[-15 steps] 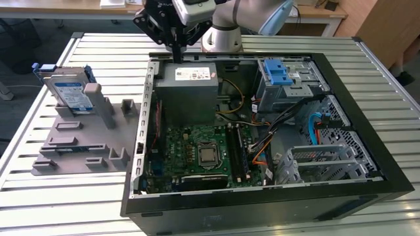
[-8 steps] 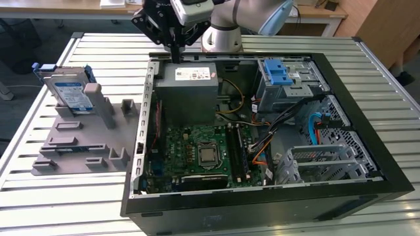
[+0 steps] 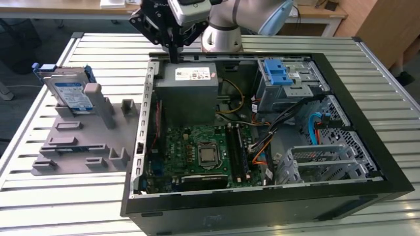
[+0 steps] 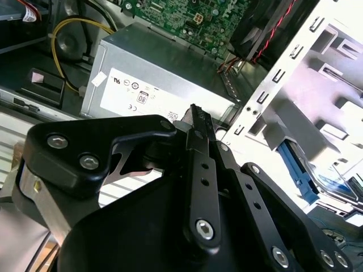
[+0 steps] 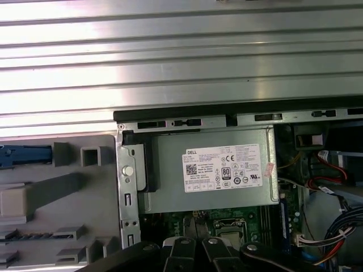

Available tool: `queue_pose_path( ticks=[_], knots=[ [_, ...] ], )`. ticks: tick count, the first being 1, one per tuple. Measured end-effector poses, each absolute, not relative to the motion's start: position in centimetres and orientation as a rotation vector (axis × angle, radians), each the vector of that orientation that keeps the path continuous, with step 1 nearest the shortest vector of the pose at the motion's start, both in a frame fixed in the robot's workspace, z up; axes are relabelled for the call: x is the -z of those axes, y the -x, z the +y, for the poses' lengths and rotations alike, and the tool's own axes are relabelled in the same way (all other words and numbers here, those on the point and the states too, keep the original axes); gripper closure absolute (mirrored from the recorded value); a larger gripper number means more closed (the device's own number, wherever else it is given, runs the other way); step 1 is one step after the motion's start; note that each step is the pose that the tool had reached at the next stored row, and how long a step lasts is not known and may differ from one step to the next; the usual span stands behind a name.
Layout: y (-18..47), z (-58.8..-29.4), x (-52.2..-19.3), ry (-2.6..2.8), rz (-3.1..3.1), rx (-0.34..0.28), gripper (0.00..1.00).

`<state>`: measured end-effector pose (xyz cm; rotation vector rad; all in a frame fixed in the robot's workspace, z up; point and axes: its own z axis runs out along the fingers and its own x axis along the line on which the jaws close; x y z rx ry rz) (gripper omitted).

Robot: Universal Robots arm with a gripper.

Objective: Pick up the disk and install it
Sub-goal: 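Reach for the disk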

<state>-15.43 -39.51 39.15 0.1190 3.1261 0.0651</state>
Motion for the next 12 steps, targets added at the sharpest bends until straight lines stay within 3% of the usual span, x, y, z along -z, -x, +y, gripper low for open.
queue_pose_path(
  ticks=[12],
  knots=[
    [15.94, -39.51, -39.11, -0.119, 3.130, -0.065, 0.89]
  ],
)
